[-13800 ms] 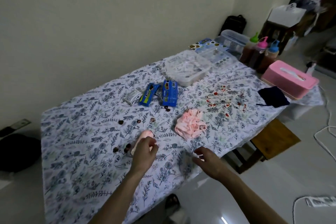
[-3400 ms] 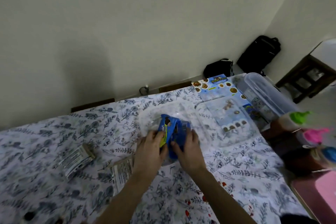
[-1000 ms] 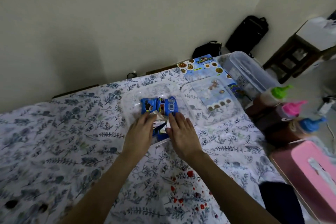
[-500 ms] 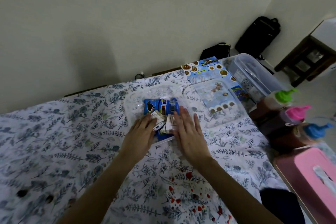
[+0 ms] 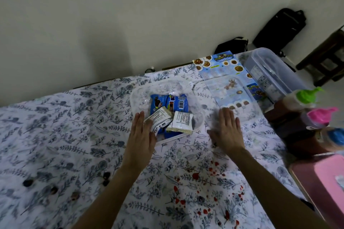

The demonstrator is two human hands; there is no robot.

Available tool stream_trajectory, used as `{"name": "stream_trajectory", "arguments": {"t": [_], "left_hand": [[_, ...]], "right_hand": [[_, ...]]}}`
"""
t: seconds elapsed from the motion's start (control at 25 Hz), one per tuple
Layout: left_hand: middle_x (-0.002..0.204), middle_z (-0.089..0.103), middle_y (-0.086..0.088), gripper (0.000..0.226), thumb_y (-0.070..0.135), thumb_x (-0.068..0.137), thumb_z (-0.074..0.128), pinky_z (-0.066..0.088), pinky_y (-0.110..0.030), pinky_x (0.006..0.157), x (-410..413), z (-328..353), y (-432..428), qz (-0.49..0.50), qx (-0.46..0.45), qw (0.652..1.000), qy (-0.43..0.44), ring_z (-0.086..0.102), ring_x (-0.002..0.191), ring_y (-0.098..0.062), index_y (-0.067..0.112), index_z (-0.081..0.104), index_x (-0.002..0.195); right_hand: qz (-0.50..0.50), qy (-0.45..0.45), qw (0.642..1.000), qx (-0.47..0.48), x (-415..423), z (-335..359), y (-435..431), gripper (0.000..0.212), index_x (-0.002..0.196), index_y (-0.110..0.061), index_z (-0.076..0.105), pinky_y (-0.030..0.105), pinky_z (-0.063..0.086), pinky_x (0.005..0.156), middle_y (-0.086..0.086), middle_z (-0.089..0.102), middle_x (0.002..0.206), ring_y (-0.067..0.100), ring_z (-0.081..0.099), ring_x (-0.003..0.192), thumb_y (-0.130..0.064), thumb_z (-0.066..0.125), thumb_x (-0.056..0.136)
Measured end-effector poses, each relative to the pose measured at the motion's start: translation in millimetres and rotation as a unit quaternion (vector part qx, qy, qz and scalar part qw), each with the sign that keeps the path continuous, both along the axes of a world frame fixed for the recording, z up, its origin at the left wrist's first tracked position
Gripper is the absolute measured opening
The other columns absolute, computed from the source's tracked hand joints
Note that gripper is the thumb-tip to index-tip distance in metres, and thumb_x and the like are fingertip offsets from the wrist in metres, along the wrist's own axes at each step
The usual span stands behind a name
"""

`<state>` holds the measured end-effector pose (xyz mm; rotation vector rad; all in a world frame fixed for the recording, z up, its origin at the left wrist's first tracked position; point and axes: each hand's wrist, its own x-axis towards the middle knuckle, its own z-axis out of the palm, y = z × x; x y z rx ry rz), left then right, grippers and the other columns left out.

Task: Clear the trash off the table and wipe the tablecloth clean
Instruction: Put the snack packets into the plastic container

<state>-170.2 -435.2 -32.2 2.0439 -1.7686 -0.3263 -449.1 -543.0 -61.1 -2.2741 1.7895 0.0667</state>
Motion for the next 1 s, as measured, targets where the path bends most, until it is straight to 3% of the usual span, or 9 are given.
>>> {"name": "stream_trajectory", "arguments": {"t": [0.12, 0.2, 0.28, 0.48, 0.68, 0.8, 0.84, 0.92, 1.0], "left_hand": [[0.157, 0.021, -0.018, 0.052, 0.033, 0.095, 0.023, 0.019, -0.044, 0.116, 0.2, -2.6, 0.7, -0.005, -0.003, 1.0, -0.013, 0.008, 0.148, -0.031, 0.006, 0.039, 0.137], [0.158, 0.02, -0.016, 0.054, 0.034, 0.095, 0.022, 0.017, -0.043, 0.116, 0.2, -3.5, 0.8, -0.003, 0.003, 1.0, -0.009, 0.007, 0.149, -0.03, 0.007, 0.038, 0.139], [0.158, 0.021, -0.015, 0.054, 0.035, 0.095, 0.021, 0.019, -0.043, 0.117, 0.6, -3.5, 0.5, -0.002, 0.006, 1.0, -0.004, 0.007, 0.149, -0.029, 0.007, 0.039, 0.139], [0.156, 0.026, -0.017, 0.056, 0.036, 0.094, 0.02, 0.022, -0.044, 0.117, -0.9, 1.0, 0.3, 0.003, 0.007, 1.0, 0.009, 0.009, 0.148, -0.029, 0.006, 0.042, 0.136], [0.156, 0.026, -0.014, 0.062, 0.039, 0.092, 0.016, 0.022, -0.045, 0.119, -1.7, 6.4, 1.0, 0.017, 0.016, 0.999, 0.033, 0.005, 0.147, -0.021, 0.007, 0.043, 0.137], [0.156, 0.023, -0.003, 0.052, 0.035, 0.096, 0.024, 0.018, -0.034, 0.12, -4.1, 8.8, 1.9, 0.014, -0.005, 0.997, 0.073, 0.005, 0.147, -0.017, 0.008, 0.045, 0.135], [0.153, 0.024, 0.003, 0.043, 0.028, 0.098, 0.032, 0.017, -0.025, 0.119, -4.4, 13.2, 2.9, 0.026, -0.02, 0.993, 0.111, 0.007, 0.147, -0.015, 0.009, 0.048, 0.133], [0.148, 0.031, 0.007, 0.031, 0.013, 0.098, 0.045, 0.018, -0.006, 0.11, -2.5, 21.5, 6.2, 0.062, -0.058, 0.977, 0.195, 0.018, 0.146, -0.013, 0.013, 0.054, 0.127], [0.146, 0.036, 0.007, 0.029, 0.011, 0.096, 0.048, 0.024, -0.01, 0.108, 0.3, 29.9, 9.3, 0.085, -0.073, 0.959, 0.261, 0.026, 0.143, -0.012, 0.02, 0.054, 0.124]], "right_hand": [[0.031, 0.057, 0.997, -0.029, 2.3, -2.5, -1.5, 0.069, 0.148, 0.001, 0.008, 0.054, 0.015, 0.117, 0.033, 0.01, 0.152, 0.047, 0.012, 0.142, -0.038, 0.035, 0.099], [0.048, 0.064, 0.996, -0.038, 0.1, 2.5, -1.9, 0.06, 0.142, 0.007, 0.029, 0.058, 0.034, 0.107, 0.039, 0.033, 0.142, 0.052, 0.035, 0.131, -0.035, 0.017, 0.101], [0.039, 0.036, 0.998, -0.038, -7.4, 11.9, -6.9, 0.07, 0.134, 0.007, 0.044, 0.058, 0.045, 0.099, 0.036, 0.047, 0.133, 0.05, 0.048, 0.123, -0.037, 0.001, 0.101], [-0.049, -0.143, 0.976, -0.157, 2.5, 65.7, -17.3, 0.054, 0.128, -0.001, 0.051, 0.053, 0.039, 0.106, 0.022, 0.057, 0.13, 0.04, 0.049, 0.126, -0.04, 0.027, 0.099], [-0.125, -0.32, 0.921, -0.185, 39.9, 107.7, 0.6, 0.043, 0.13, -0.014, 0.049, 0.041, 0.054, 0.078, 0.011, 0.064, 0.122, 0.032, 0.062, 0.102, -0.04, 0.035, 0.098], [-0.061, -0.3, 0.934, -0.184, 75.5, 106.4, 32.9, 0.042, 0.129, -0.015, 0.052, 0.019, 0.052, 0.057, 0.004, 0.071, 0.105, 0.013, 0.064, 0.071, -0.037, 0.032, 0.099], [-0.031, -0.283, 0.942, -0.179, 86.9, 103.2, 43.7, 0.044, 0.127, -0.014, 0.053, 0.018, 0.053, 0.054, 0.003, 0.073, 0.099, 0.011, 0.064, 0.067, -0.039, 0.029, 0.099], [0.022, -0.224, 0.957, -0.184, 102.8, 87.1, 60.4, 0.042, 0.122, -0.01, 0.055, 0.032, 0.06, 0.068, 0.008, 0.073, 0.102, 0.019, 0.07, 0.082, -0.038, 0.036, 0.097], [0.07, -0.154, 0.963, -0.211, 112.5, 68.9, 73.3, 0.039, 0.117, -0.006, 0.057, 0.039, 0.056, 0.085, 0.012, 0.07, 0.112, 0.024, 0.068, 0.1, -0.031, 0.046, 0.09]]}}
